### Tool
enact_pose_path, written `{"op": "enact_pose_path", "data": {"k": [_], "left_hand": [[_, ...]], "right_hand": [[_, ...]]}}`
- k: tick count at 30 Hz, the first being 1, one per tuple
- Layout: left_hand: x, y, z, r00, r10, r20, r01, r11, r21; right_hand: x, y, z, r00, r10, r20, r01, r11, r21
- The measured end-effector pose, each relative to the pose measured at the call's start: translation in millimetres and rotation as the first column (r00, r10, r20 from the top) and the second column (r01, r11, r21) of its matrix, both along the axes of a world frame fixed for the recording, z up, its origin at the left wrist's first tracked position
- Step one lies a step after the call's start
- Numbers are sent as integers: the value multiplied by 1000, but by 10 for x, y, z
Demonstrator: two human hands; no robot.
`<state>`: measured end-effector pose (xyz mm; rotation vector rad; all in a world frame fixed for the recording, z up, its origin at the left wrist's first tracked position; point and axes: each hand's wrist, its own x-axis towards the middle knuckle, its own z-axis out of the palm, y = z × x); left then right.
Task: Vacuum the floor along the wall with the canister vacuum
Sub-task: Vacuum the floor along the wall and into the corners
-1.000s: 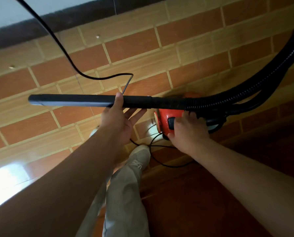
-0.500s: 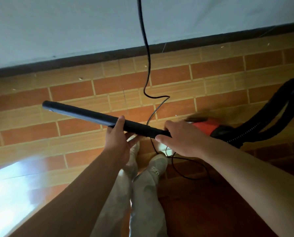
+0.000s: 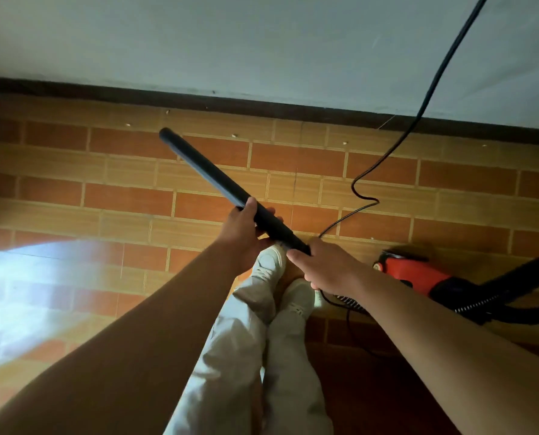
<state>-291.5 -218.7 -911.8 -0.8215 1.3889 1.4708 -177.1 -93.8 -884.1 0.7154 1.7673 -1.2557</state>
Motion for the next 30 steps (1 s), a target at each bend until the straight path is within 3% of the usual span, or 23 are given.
{"op": "enact_pose_path", "data": {"k": [5, 13, 17, 30], "left_hand": [[-108, -225, 34, 997, 74, 25, -74, 997, 32], [-545, -797, -147, 999, 25, -22, -24, 998, 66], [-849, -1122, -153, 999, 8, -49, -5, 997, 74], [-1609, -1411, -481, 1000, 16, -27, -19, 991, -133]], "right_hand": [[-350, -229, -93, 995, 88, -37, -83, 989, 121], [-881, -756, -267, 983, 179, -38, -160, 942, 294], [-1125, -1018, -223, 988, 154, 0, -147, 943, 297], [-1983, -1490, -623, 993, 112, 28, -116, 971, 211]]}}
